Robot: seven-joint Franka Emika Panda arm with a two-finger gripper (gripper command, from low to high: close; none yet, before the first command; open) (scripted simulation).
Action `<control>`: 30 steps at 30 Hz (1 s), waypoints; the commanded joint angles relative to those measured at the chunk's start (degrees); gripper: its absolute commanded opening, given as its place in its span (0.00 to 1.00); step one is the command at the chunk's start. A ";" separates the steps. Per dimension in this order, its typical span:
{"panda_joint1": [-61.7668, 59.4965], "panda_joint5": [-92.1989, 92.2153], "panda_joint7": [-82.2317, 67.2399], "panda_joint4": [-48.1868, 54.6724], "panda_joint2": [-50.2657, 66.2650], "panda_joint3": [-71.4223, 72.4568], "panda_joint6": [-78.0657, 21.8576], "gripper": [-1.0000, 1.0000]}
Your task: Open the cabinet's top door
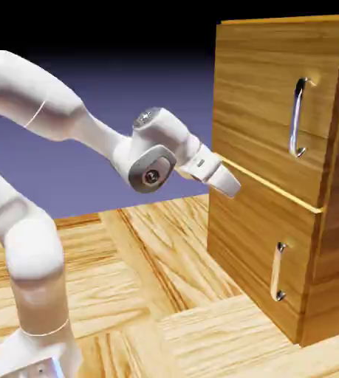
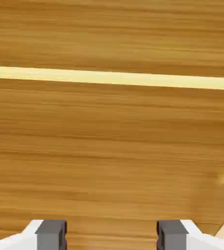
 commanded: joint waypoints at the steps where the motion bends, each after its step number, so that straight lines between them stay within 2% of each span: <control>1: 0.86 -2.50 1.78 0.56 -0.38 -1.00 -0.01 0.50; 30: 25.83 -74.76 53.35 16.79 -11.41 -30.10 -0.31 0.50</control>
